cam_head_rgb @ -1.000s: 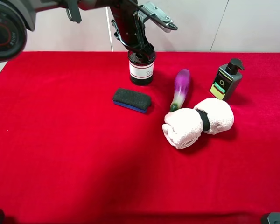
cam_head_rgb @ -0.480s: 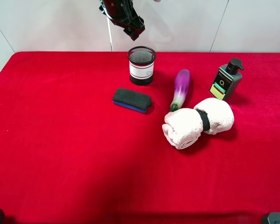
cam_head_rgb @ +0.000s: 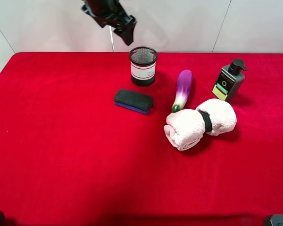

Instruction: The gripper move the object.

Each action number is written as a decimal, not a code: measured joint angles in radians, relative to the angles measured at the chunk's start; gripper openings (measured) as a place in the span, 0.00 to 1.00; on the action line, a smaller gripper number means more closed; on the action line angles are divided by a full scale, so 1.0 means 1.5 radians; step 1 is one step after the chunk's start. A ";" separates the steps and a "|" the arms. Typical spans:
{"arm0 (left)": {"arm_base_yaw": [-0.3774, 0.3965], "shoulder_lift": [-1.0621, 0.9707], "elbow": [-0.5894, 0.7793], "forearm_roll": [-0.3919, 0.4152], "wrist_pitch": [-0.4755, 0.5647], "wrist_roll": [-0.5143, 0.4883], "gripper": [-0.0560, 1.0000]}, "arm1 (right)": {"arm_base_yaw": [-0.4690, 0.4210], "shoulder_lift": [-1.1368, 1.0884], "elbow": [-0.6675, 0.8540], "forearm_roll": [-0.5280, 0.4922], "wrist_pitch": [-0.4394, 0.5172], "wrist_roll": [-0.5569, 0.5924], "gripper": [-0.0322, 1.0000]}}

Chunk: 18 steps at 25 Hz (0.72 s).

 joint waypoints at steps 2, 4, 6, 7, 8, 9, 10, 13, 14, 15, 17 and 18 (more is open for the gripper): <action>0.004 -0.028 0.033 0.011 0.000 0.000 0.93 | 0.000 0.000 0.000 0.000 0.000 0.000 0.70; 0.009 -0.059 0.058 0.016 0.002 0.001 0.93 | 0.000 0.000 0.000 0.000 0.000 0.000 0.70; 0.009 -0.090 0.080 0.016 0.002 0.001 0.93 | 0.000 0.000 0.000 0.000 0.000 0.000 0.70; 0.009 -0.107 0.087 0.016 0.004 0.002 0.93 | 0.000 0.000 0.000 0.000 0.000 0.000 0.70; 0.009 -0.123 0.093 0.016 0.007 0.002 0.93 | 0.000 0.000 0.000 0.000 0.000 0.000 0.70; 0.009 -0.135 0.099 0.016 0.011 0.002 0.93 | 0.000 0.000 0.000 0.000 0.000 0.000 0.70; 0.009 -0.149 0.103 0.016 0.020 0.002 0.93 | 0.000 0.000 0.000 0.000 0.000 0.000 0.70; 0.009 -0.177 0.105 0.016 0.062 -0.012 0.93 | 0.000 0.000 0.000 0.000 0.000 0.000 0.70; 0.009 -0.185 0.105 0.016 0.080 -0.023 0.93 | 0.000 0.000 0.000 0.000 0.000 0.000 0.70; 0.009 -0.191 0.105 0.015 0.097 -0.034 0.93 | 0.000 0.000 0.000 0.000 0.000 0.000 0.70; 0.009 -0.203 0.105 0.015 0.127 -0.057 0.93 | 0.000 0.000 0.000 0.000 0.000 0.000 0.70; 0.009 -0.208 0.105 0.015 0.141 -0.069 0.93 | 0.000 0.000 0.000 0.000 0.000 0.000 0.70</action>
